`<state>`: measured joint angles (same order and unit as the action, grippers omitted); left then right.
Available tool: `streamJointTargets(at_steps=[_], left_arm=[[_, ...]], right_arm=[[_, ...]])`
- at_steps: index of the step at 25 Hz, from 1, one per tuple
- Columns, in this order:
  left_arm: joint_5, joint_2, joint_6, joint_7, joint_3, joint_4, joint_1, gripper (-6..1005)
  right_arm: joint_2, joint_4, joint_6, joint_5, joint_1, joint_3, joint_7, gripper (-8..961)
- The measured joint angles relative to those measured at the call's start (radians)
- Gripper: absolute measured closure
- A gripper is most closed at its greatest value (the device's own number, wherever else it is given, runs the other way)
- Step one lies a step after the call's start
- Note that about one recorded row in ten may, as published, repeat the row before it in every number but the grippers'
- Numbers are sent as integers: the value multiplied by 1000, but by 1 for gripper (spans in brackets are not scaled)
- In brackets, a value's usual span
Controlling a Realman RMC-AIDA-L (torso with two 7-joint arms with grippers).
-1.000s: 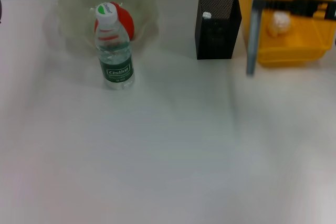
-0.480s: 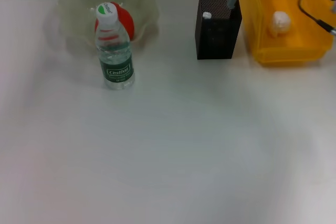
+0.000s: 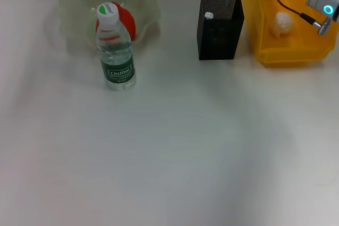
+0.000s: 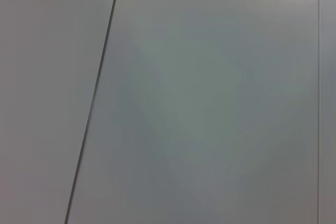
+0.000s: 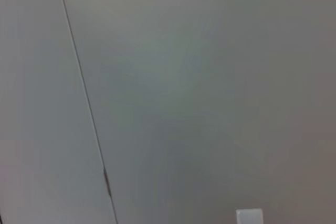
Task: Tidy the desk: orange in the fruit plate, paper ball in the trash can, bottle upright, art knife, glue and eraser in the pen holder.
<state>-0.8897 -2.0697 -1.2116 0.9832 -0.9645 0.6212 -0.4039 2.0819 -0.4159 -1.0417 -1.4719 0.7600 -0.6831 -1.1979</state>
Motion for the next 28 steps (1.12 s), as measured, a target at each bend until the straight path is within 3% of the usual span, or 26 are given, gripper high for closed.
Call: streamJointTargets(at_steps=[7,14,18,21,23,25,27,28], left_arm=[[0,0,4,0,0,-2,-3,269],[4,0,-8,7,0,-1,-8,269],[31,1,-48,15,0,-1,1,269],[36,5,-67,38,0,1,8,269],[35,13,-100,73,0,5,13,269],[20,37,-176,126,-3,7,16,269],[-18,80,-268,199,-8,8,11,269],[-62,115,-329,278,-8,10,0,269]], right_arm=[[1,1,50,6,-2,-114,8,754],[2,-4,23,10,-29,-118,2,718],[3,-20,-60,35,-62,-112,-1,698],[1,-52,-119,56,-84,-116,-19,571],[-2,-98,-179,61,-103,-121,-66,486],[-10,-173,-257,45,-121,-133,-160,458],[-30,-249,-336,4,-132,-158,-268,430],[-51,-308,-414,-26,-136,-178,-356,416]])
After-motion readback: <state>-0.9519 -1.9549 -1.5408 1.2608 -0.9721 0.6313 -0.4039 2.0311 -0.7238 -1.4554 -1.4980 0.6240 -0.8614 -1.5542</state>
